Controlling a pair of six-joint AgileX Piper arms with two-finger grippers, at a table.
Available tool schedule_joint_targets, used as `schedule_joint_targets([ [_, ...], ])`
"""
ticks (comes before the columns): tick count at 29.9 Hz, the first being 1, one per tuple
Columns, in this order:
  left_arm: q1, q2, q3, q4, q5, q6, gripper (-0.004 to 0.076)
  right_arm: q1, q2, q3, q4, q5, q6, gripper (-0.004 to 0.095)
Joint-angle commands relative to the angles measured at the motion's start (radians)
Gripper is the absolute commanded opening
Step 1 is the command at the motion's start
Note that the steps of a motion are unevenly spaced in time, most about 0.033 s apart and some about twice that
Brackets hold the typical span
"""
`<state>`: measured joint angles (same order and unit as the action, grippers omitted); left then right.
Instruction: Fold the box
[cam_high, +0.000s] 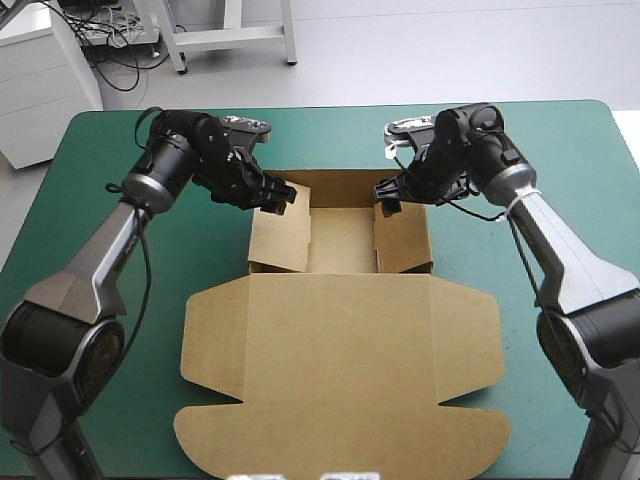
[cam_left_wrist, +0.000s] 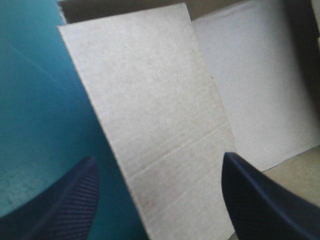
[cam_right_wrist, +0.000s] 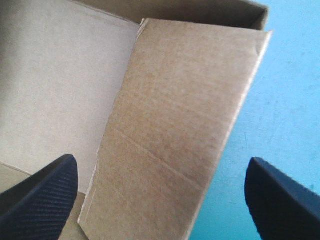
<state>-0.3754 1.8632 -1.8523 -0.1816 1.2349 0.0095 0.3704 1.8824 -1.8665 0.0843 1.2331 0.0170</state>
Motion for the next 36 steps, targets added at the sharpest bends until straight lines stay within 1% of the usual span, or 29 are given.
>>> schedule_joint_targets([
  [1,-0.006,-0.11,-0.036,0.041,0.063,-0.009,0.0496,-0.024,-0.109,-0.027,0.009,0.015,-0.022,0.0833],
  [4,-0.006,-0.167,-0.036,0.085,0.063,-0.009,0.0488,-0.032,-0.158,-0.027,0.011,0.015,-0.042,0.0833],
  [6,-0.006,-0.217,-0.036,0.092,0.063,-0.009,0.0445,-0.033,-0.193,-0.027,0.011,0.015,-0.055,0.083],
  [8,-0.006,-0.266,-0.036,0.092,0.063,-0.009,0.0368,-0.033,-0.222,-0.027,0.011,0.015,-0.058,0.0829],
  [12,-0.006,-0.383,-0.036,0.089,0.064,0.022,0.011,-0.034,-0.263,-0.027,0.011,0.015,-0.06,0.0829],
  [14,-0.006,-0.434,-0.029,0.093,0.064,0.028,-0.0003,-0.034,-0.27,-0.027,0.016,0.015,-0.06,0.0829],
  [15,-0.006,-0.464,-0.019,0.098,0.064,0.044,-0.003,-0.034,-0.27,-0.027,0.021,0.015,-0.06,0.0829],
  [18,-0.006,-0.553,0.041,0.098,0.064,0.073,-0.0032,-0.034,-0.265,-0.027,0.024,0.015,-0.057,0.0829],
  [22,-0.006,-0.683,0.178,0.125,0.064,0.078,-0.0032,-0.034,-0.242,-0.027,0.023,0.015,-0.053,0.0829],
  [31,-0.006,-0.965,0.579,0.15,0.063,0.078,-0.0032,-0.04,-0.113,-0.027,0.032,0.015,-0.053,0.0829],
  [36,-0.006,-1.067,0.742,0.167,0.044,0.072,-0.0032,-0.04,-0.039,-0.027,0.032,0.01,-0.053,0.0829],
])
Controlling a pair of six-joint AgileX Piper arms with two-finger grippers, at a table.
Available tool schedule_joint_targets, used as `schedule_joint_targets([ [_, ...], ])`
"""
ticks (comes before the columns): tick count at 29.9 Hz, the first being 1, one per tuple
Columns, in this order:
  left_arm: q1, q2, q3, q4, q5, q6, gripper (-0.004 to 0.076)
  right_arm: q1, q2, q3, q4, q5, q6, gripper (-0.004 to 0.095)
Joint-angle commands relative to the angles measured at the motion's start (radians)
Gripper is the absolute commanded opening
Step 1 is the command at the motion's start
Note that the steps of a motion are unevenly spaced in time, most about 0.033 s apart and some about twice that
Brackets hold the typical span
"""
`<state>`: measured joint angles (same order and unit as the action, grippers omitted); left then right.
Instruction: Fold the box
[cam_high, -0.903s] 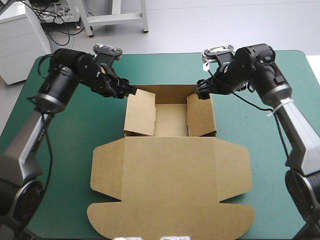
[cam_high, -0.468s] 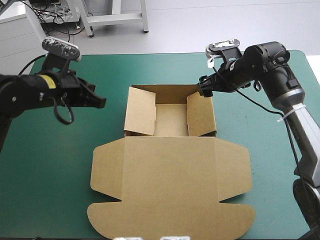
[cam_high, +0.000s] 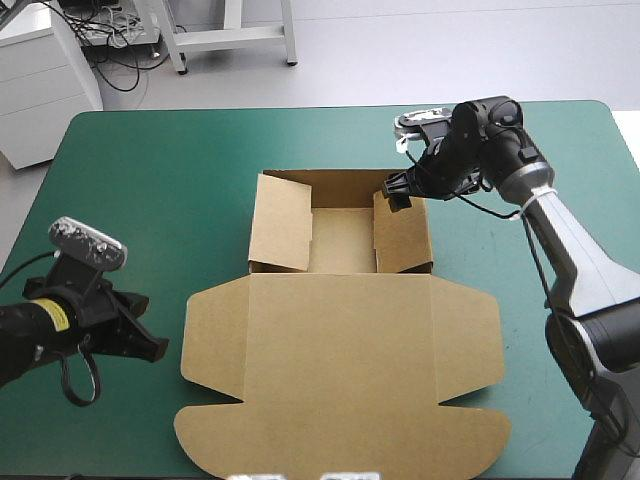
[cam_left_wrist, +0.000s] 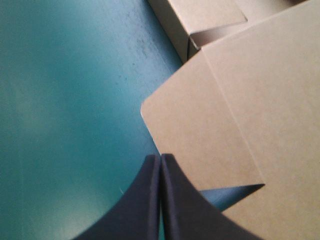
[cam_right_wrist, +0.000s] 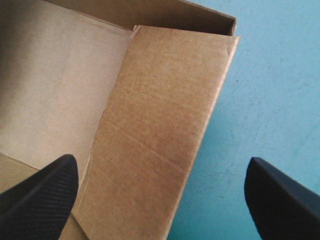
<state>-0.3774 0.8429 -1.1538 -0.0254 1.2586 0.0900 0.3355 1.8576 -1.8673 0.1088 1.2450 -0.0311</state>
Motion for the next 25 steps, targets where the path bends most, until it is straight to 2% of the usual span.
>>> schedule_joint_targets([
  [1,-0.004,-0.06,0.069,0.015,0.02,-0.011,-0.0032,-0.006,0.0,-0.026,0.008,-0.004,-0.005,0.0829],
  [6,-0.004,-0.1,0.163,0.015,-0.004,-0.011,-0.0032,-0.006,0.058,-0.026,0.008,-0.028,-0.01,0.0822],
  [8,-0.004,-0.101,0.179,0.015,-0.006,-0.011,-0.0032,-0.006,0.076,-0.026,0.008,-0.028,-0.012,0.0776],
  [15,-0.004,-0.101,0.189,0.015,-0.017,-0.011,-0.0032,-0.006,0.124,-0.026,0.008,-0.021,-0.014,0.0465],
  [23,-0.004,-0.101,0.189,0.025,-0.038,-0.011,-0.0032,-0.006,0.124,-0.034,-0.01,0.0,-0.012,0.0033],
  [25,-0.004,-0.101,0.189,0.025,-0.043,-0.011,-0.0032,-0.006,0.124,-0.034,-0.029,0.001,-0.012,-0.0022],
])
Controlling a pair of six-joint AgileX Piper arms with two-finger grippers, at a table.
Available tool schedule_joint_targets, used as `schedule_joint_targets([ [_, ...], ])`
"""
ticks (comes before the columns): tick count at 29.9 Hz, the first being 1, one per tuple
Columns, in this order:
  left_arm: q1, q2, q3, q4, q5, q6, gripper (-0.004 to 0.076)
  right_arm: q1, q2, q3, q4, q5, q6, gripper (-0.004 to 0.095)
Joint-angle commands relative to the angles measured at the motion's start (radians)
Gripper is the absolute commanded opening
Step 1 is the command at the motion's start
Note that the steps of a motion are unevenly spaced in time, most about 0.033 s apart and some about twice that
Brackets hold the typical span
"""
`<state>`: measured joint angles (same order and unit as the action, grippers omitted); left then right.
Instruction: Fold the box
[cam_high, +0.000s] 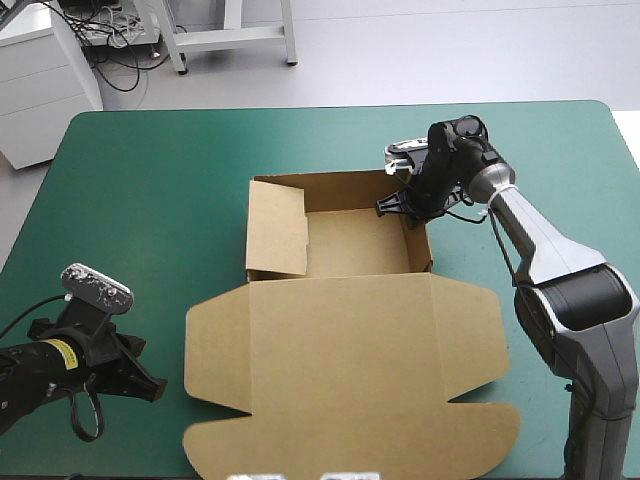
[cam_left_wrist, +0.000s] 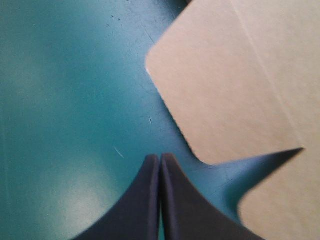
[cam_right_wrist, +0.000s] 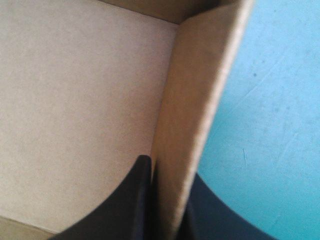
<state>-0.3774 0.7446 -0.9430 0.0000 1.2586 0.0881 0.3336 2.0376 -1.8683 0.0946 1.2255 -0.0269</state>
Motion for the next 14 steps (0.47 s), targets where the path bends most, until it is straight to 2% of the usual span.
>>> schedule_joint_targets([
  [1,-0.004,-0.003,-0.022,0.0,-0.044,-0.009,-0.0032,-0.004,-0.056,-0.033,-0.02,0.021,-0.016,-0.0022],
  [4,-0.004,-0.003,-0.022,0.0,-0.044,-0.009,-0.0032,-0.004,-0.056,-0.033,-0.069,0.019,-0.018,-0.0022],
  [8,-0.004,-0.003,-0.022,0.0,-0.044,-0.009,-0.0032,-0.025,-0.064,-0.054,-0.192,0.021,-0.047,-0.0023],
  [14,-0.004,-0.003,-0.022,0.015,-0.051,-0.009,-0.0032,-0.17,-0.097,-0.157,-0.18,0.021,-0.098,-0.0023],
])
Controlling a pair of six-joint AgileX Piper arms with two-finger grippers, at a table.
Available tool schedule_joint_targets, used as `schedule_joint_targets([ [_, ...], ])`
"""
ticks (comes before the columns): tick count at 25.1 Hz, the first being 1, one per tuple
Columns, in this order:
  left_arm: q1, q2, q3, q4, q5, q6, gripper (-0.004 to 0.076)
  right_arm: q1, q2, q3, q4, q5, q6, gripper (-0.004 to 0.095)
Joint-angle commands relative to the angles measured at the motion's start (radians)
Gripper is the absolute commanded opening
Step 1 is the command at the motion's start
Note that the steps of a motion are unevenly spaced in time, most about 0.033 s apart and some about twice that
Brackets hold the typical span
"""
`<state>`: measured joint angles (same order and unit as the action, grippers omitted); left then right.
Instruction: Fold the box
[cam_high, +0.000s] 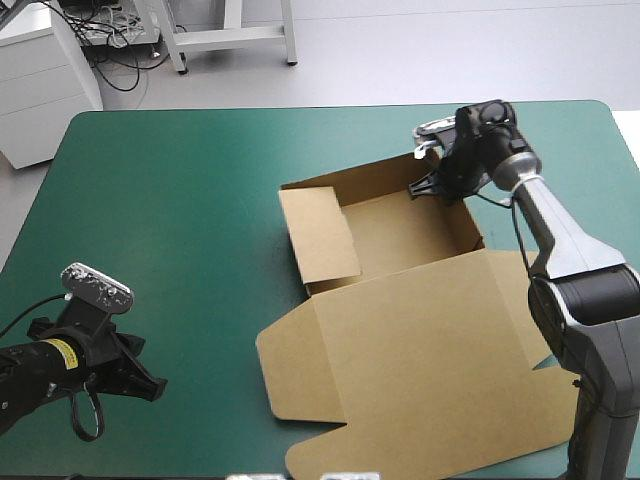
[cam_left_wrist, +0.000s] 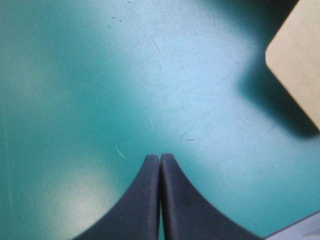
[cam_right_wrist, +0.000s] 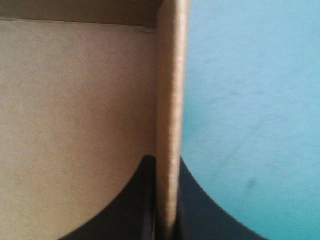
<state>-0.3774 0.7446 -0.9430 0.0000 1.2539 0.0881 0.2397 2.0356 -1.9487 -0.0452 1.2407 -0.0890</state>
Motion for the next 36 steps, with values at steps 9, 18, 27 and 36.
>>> schedule_joint_targets([
  [9,-0.004,-0.003,-0.022,0.05,-0.051,-0.009,-0.0032,-0.381,-0.13,-0.174,-0.039,0.006,-0.103,-0.0023],
  [18,-0.004,-0.003,-0.022,0.06,-0.09,-0.005,-0.0032,-0.7,-0.083,-0.171,0.1,-0.01,-0.129,-0.0023],
  [27,-0.004,-0.003,-0.022,0.06,-0.1,-0.005,-0.0032,-0.748,-0.013,-0.171,0.093,-0.023,-0.129,0.0389],
  [36,-0.004,-0.003,-0.022,0.06,-0.1,-0.005,-0.0032,-0.748,-0.102,-0.171,0.102,-0.009,-0.127,0.0661],
])
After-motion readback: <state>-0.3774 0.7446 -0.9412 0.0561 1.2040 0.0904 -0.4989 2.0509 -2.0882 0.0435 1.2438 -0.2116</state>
